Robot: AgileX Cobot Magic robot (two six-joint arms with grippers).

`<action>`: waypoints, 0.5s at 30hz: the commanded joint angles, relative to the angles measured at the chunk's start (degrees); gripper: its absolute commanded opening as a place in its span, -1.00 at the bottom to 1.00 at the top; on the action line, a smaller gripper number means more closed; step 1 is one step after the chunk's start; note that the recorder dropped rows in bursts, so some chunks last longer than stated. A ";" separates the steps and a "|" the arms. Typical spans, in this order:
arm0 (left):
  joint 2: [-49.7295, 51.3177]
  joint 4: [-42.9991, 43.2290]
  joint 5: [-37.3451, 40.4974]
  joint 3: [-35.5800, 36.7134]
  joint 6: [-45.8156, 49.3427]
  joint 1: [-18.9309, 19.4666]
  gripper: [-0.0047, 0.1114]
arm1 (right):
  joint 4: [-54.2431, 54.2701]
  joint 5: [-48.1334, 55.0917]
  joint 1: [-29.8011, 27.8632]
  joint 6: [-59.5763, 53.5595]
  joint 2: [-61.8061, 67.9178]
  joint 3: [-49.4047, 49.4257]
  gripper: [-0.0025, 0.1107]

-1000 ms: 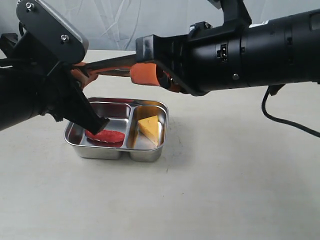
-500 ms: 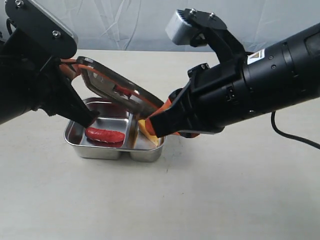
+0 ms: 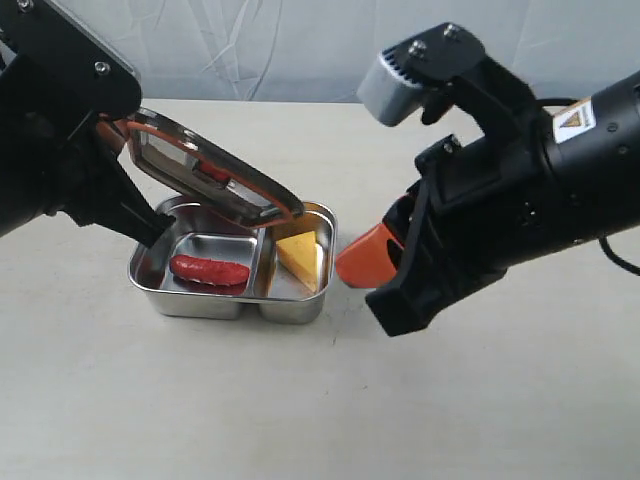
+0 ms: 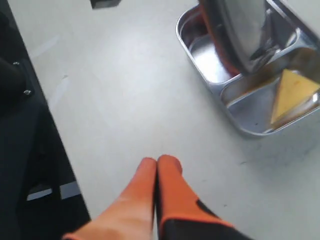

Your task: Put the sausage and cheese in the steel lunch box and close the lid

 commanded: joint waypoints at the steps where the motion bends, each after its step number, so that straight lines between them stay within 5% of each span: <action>1: -0.38 -0.07 -0.97 0.03 -0.16 0.12 -0.92 | -4.59 -4.09 0.51 -4.71 -2.28 -0.04 -0.66; 6: -0.38 -0.07 -1.18 0.03 -0.16 0.12 -0.92 | -9.87 -9.99 2.27 -5.25 -1.49 -0.04 0.12; 15: -0.38 5.85 -4.62 0.03 -0.16 0.12 -0.92 | -18.54 -12.00 3.90 -5.00 0.57 -0.04 -0.13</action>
